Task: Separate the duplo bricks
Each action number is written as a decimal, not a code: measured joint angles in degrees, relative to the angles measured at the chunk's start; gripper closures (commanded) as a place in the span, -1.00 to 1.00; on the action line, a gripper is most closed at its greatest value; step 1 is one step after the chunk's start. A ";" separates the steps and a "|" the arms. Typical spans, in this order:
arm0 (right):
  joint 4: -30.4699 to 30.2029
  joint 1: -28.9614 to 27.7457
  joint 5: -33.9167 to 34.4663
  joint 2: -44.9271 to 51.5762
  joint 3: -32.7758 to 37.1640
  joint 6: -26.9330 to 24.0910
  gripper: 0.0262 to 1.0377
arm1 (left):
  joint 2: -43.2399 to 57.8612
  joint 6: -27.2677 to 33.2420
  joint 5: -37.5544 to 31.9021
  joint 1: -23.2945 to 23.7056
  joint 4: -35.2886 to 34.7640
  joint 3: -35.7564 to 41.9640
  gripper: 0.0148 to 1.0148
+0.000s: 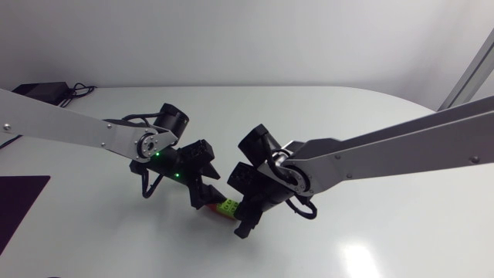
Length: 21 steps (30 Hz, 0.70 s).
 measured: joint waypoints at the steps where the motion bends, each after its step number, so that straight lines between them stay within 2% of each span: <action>1: 0.07 0.00 0.42 0.00 0.00 0.00 0.23 | 0.00 0.00 0.02 0.00 -0.02 0.00 -0.81; 7: 0.50 0.07 2.80 -0.22 0.00 0.00 0.23 | 0.00 0.04 0.00 -0.48 0.00 -0.44 -0.81; 21: 1.79 0.04 2.25 -2.95 -1.14 0.31 0.23 | 2.03 0.09 -2.97 -2.47 0.00 -0.96 -0.81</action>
